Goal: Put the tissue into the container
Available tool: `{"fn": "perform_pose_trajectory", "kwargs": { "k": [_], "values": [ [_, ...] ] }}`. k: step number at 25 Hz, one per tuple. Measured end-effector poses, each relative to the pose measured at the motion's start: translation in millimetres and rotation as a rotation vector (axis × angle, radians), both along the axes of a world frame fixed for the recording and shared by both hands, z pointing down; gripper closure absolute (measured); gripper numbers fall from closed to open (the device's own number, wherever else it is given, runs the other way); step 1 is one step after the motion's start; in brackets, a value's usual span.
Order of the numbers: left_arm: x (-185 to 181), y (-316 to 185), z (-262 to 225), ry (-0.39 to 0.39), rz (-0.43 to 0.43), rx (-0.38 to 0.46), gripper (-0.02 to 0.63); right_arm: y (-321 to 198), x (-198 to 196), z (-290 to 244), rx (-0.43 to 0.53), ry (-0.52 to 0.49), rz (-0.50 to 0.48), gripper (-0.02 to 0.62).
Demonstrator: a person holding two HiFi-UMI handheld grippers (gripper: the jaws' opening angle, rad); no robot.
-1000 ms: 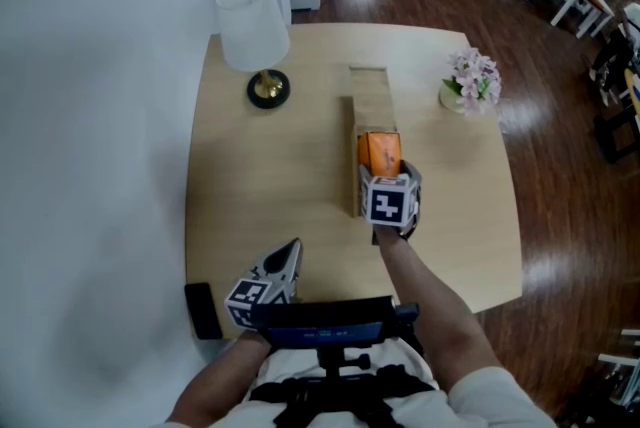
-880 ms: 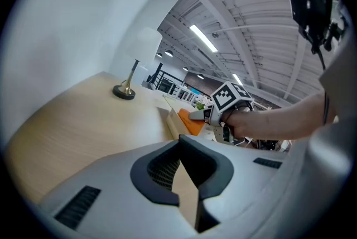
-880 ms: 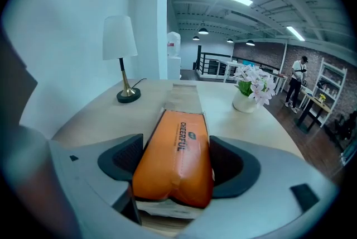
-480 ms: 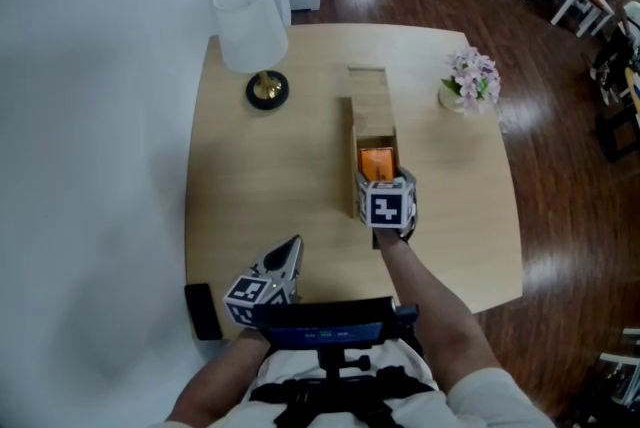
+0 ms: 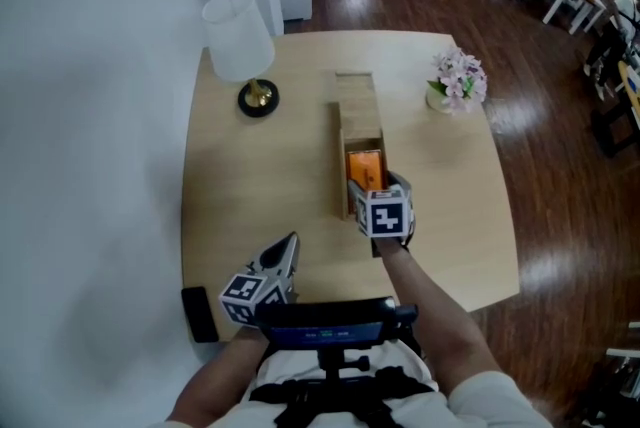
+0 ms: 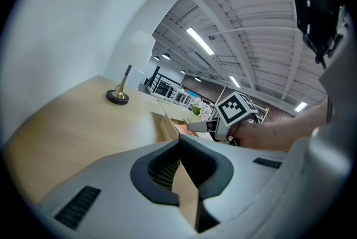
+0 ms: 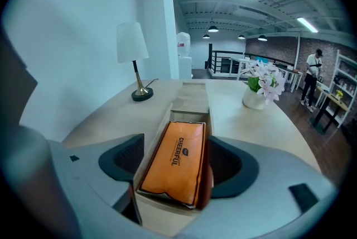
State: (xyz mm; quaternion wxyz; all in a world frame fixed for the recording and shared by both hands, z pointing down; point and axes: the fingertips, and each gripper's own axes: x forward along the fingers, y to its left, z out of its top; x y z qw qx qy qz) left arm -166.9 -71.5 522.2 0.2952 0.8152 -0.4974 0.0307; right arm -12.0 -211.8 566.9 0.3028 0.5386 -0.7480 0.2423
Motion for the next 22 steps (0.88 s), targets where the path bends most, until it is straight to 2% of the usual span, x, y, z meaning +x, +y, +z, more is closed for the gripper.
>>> {"fn": "perform_pose_trajectory", "kwargs": {
  "k": [6, 10, 22],
  "values": [
    [6, -13, -28, 0.0, -0.028, 0.043, 0.618, 17, 13, -14, 0.033, -0.05, -0.046, 0.225],
    [21, -17, -41, -0.005, -0.029, 0.073, 0.618, 33, 31, -27, 0.05, -0.129, -0.077, 0.225],
    [94, -2, -68, -0.007, 0.004, 0.104, 0.618, 87, 99, -57, 0.085, -0.26, -0.183, 0.227]
  ]
}}
